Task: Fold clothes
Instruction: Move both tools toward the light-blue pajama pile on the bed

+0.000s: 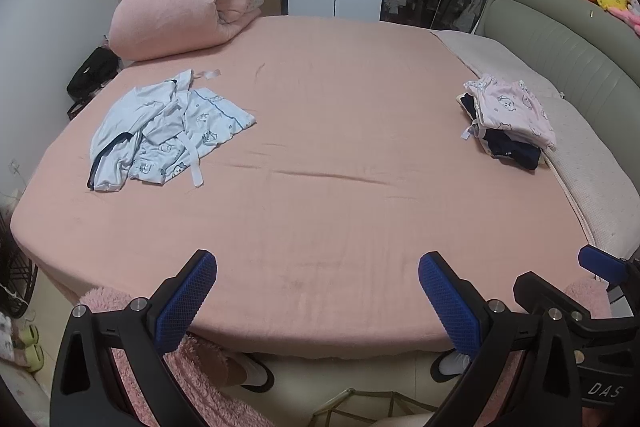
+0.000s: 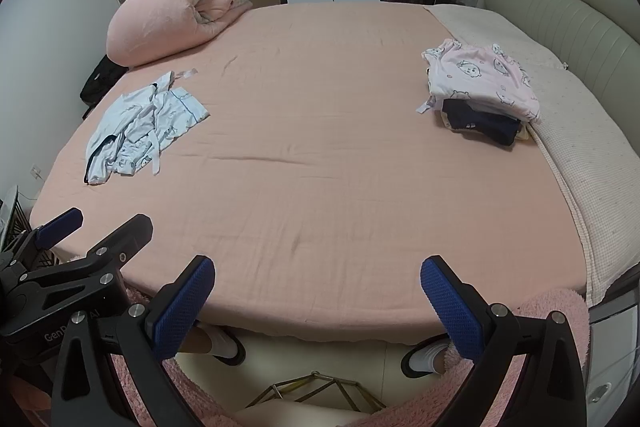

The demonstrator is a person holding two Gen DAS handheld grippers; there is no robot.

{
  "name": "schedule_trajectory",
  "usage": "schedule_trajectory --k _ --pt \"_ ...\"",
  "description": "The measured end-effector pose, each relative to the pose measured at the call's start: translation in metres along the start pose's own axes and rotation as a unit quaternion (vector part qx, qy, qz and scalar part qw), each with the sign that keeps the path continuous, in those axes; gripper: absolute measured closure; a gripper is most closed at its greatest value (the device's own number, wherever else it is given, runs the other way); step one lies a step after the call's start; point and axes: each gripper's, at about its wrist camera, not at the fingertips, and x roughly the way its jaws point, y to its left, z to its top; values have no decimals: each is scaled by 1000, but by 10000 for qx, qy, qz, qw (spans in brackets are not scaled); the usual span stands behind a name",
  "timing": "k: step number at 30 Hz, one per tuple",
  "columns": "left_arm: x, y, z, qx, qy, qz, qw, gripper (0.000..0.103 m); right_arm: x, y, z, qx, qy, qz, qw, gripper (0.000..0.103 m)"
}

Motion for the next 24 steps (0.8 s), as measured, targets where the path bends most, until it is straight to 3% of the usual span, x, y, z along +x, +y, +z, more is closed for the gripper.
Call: schedule_trajectory --k 4,10,12,16,20,24 --pt "2 -2 0 54 -26 36 10000 0 0 -1 2 -29 -36 94 9999 0" --pt "2 3 7 115 -8 -283 9995 0 1 1 6 -122 -55 328 9994 0" --pt "-3 3 20 384 -204 -231 9988 0 4 -2 18 -179 -55 495 9986 0" --pt "7 24 49 322 -281 -404 9983 0 5 2 50 -410 -226 723 9963 0" --pt "10 59 77 222 -558 -172 9980 0 4 20 93 -824 -492 664 9932 0" --pt "15 103 105 260 -636 177 9975 0 21 52 129 -1212 -427 610 9898 0"
